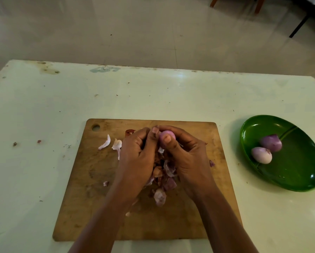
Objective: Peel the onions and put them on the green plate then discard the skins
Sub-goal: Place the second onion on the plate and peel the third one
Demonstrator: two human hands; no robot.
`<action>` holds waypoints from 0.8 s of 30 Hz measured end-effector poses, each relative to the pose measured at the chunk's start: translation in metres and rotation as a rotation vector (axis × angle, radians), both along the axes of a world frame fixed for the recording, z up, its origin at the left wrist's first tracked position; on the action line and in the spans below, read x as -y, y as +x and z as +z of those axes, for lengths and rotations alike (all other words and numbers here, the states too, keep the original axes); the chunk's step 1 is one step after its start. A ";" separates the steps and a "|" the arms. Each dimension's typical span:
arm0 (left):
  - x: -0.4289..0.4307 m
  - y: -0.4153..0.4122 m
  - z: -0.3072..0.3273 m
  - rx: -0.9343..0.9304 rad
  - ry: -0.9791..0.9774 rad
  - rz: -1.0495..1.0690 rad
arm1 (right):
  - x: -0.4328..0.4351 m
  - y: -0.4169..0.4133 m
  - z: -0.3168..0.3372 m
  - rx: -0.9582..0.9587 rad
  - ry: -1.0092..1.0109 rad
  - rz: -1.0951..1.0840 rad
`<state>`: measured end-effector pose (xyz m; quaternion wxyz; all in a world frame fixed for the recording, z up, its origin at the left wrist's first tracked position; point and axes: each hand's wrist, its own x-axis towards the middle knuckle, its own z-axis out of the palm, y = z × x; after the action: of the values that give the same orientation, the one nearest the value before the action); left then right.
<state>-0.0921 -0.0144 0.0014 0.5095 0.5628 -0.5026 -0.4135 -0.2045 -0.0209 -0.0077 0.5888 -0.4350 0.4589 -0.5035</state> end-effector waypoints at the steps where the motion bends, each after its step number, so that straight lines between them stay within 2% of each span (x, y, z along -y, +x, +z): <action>1: 0.000 -0.001 0.000 -0.017 0.002 0.002 | 0.000 0.000 0.000 0.002 0.011 0.005; 7: -0.004 -0.007 0.002 -0.219 0.096 0.003 | 0.001 0.005 0.000 0.161 0.096 0.004; 11: 0.000 -0.004 0.004 -0.465 0.174 -0.006 | 0.002 0.002 0.007 0.413 0.211 -0.070; 13: 0.000 -0.003 0.003 -0.441 0.158 0.001 | 0.003 -0.002 0.006 0.478 0.210 -0.113; 17: -0.001 -0.007 0.001 -0.318 0.168 0.035 | 0.002 -0.001 0.002 0.345 0.203 -0.058; 21: -0.002 -0.006 0.006 -0.326 0.171 0.030 | 0.002 -0.001 -0.003 0.192 0.176 -0.041; 24: -0.002 -0.005 0.005 -0.306 0.211 -0.005 | 0.002 0.000 -0.008 0.180 0.139 -0.004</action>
<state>-0.0976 -0.0123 0.0062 0.5173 0.5423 -0.3744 -0.5460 -0.2047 -0.0233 -0.0158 0.6554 -0.3450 0.4388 -0.5089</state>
